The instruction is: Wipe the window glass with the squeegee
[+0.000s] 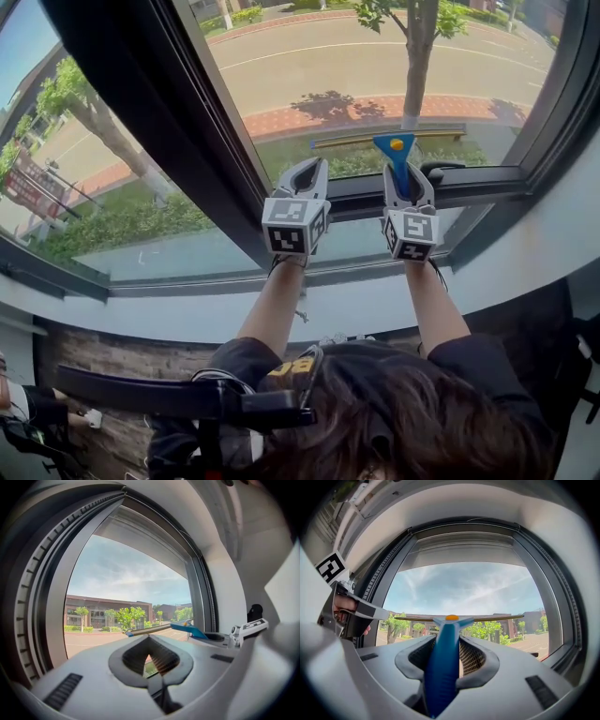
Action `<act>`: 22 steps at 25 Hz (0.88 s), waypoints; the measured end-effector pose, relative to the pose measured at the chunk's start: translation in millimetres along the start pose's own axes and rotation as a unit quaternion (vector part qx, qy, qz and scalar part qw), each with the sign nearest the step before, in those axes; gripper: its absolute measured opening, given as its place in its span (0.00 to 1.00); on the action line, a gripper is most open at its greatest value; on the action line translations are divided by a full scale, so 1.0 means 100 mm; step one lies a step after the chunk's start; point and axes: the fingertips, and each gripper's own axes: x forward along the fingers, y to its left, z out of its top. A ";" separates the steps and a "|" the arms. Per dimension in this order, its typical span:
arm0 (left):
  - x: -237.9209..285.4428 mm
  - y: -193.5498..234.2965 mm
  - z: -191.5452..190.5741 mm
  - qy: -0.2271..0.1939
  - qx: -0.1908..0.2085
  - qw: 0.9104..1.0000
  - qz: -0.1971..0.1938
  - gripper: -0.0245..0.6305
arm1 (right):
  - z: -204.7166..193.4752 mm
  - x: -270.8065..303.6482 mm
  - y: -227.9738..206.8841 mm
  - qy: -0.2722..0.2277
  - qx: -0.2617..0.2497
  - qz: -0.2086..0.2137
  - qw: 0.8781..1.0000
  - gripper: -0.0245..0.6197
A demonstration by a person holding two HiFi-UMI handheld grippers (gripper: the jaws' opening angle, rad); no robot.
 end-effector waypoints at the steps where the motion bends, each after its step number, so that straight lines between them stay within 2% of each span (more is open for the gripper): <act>1: -0.01 -0.01 -0.02 0.000 0.001 1.000 0.000 0.04 | -0.02 0.00 0.00 0.001 0.002 0.000 1.000 0.26; 6: -0.07 -0.04 -0.16 0.005 -0.008 1.000 0.002 0.04 | -0.19 -0.03 0.01 0.022 0.001 0.002 1.000 0.26; 12: -0.12 -0.02 -0.23 0.013 -0.024 1.000 0.008 0.04 | -0.31 -0.05 0.03 0.034 0.032 0.003 0.999 0.26; 22: -0.19 0.04 -0.37 0.026 -0.034 0.999 0.021 0.04 | -0.55 -0.09 0.04 0.060 0.053 0.005 0.997 0.26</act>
